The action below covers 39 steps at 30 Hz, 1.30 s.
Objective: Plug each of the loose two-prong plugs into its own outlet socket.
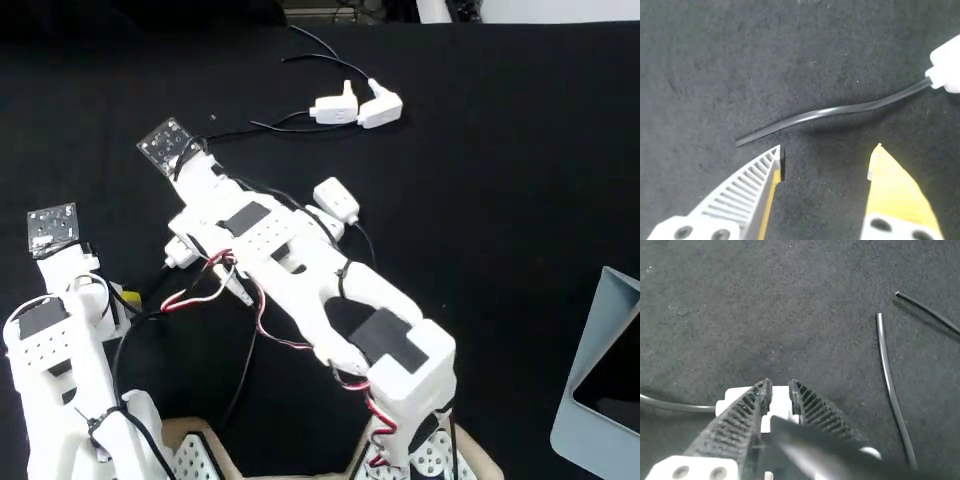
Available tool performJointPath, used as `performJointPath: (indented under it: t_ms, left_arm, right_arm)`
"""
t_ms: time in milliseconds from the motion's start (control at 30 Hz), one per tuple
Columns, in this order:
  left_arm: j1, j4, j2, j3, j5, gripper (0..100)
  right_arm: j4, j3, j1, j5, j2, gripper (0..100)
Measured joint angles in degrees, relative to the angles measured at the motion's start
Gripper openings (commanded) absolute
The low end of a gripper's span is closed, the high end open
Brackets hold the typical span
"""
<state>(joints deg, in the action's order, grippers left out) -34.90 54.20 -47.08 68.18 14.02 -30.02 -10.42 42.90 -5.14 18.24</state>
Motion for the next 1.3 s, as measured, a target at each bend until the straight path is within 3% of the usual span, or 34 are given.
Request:
performJointPath:
  t_ms: [1300]
  left_arm:
    - [0.0, -0.3, 0.0, 1.0, 0.0, 28]
  right_arm:
    - [0.9, 1.7, -0.8, 0.1, 7.1, 1.1]
